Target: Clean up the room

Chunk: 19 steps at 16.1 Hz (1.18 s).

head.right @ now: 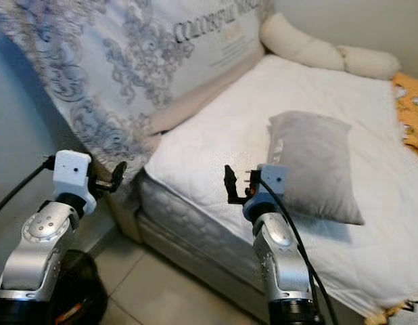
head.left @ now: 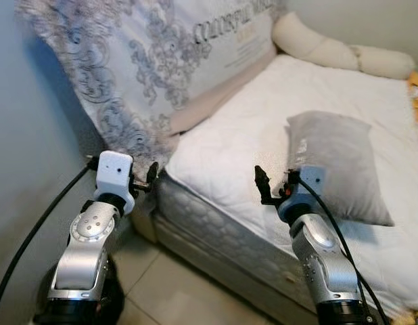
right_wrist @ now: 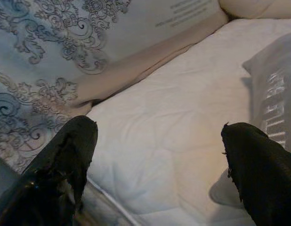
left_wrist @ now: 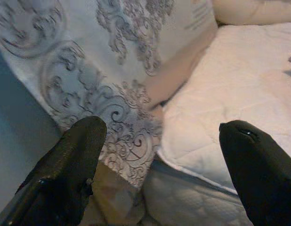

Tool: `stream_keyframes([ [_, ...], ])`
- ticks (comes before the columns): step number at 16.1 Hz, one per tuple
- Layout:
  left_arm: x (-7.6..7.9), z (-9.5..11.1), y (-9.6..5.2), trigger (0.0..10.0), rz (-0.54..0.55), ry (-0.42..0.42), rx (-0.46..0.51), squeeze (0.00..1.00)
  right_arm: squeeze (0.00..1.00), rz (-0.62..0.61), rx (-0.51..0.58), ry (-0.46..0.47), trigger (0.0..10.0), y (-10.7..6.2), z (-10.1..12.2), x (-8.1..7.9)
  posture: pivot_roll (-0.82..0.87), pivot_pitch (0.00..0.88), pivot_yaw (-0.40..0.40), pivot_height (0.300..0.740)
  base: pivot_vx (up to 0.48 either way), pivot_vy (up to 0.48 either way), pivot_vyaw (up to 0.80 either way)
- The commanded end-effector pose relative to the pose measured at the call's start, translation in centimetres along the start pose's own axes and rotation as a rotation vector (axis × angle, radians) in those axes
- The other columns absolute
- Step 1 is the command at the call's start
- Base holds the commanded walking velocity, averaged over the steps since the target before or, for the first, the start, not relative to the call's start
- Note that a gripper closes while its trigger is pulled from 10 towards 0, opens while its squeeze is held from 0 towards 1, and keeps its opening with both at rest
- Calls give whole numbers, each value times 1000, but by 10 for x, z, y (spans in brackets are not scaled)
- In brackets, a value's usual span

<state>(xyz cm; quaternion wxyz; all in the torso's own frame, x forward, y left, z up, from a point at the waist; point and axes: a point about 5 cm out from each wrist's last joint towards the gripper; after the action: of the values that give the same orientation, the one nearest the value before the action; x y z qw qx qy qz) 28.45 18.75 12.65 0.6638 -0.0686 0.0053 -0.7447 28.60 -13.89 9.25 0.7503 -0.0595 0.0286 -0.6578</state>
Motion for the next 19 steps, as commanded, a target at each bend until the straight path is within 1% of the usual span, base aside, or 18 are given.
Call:
stream_keyframes([
  [1,0,5,3,10000,-1,0,16,0,0,-10,21,0,10000,3,7,1,72,0,-16,740,0,0,-800],
  [4,2,5,6,10000,-15,-7,17,0,0,-16,23,1,10000,6,8,2,68,0,-16,740,0,0,-800],
  [8,2,5,7,10000,-20,-8,12,0,0,-37,28,-1,10000,8,10,6,71,0,-17,740,244,0,-800],
  [11,1,4,8,10000,-15,-10,7,0,0,-36,30,-6,10000,10,10,5,71,0,-17,740,254,0,-715],
  [19,0,4,10,10000,-11,-16,4,0,0,-38,29,-22,10000,11,11,6,73,0,-20,740,291,0,0],
])
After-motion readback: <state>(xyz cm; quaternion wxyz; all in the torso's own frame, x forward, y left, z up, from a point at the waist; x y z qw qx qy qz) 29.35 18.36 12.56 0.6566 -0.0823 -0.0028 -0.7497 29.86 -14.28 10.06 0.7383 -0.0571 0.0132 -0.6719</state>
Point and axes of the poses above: a point about 5 cm out from each wrist's last joint towards the gripper, its own y axis pointing out of the wrist towards the gripper, its own z axis along the axis of the wrist's last joint, x = y × z, and after that the axes turned 15 degrees about -y, right-handed
